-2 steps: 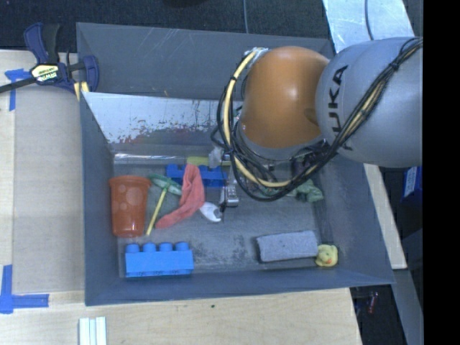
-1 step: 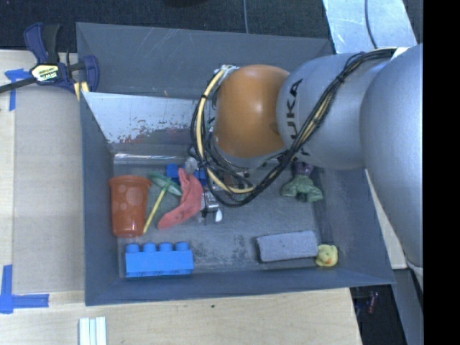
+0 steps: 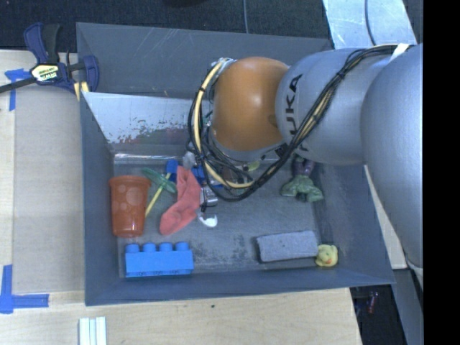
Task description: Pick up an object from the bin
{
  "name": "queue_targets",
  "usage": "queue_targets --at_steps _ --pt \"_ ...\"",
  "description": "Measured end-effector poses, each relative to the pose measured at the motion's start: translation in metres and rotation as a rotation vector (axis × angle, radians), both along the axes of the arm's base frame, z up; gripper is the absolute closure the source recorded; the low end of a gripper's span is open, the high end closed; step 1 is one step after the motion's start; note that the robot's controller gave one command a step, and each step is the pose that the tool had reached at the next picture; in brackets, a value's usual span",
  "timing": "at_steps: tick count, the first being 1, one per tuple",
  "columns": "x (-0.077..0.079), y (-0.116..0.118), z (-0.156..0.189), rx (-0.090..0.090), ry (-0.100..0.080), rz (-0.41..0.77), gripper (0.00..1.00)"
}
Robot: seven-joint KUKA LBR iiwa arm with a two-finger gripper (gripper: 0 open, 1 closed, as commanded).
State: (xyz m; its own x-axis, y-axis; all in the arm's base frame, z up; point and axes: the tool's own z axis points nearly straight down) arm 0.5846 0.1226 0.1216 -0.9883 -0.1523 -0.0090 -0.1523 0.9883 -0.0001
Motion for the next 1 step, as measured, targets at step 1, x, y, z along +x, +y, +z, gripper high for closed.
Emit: queue_targets --at_steps 1 --pt "-0.0044 0.0141 -0.012 0.0 0.003 0.037 0.0"
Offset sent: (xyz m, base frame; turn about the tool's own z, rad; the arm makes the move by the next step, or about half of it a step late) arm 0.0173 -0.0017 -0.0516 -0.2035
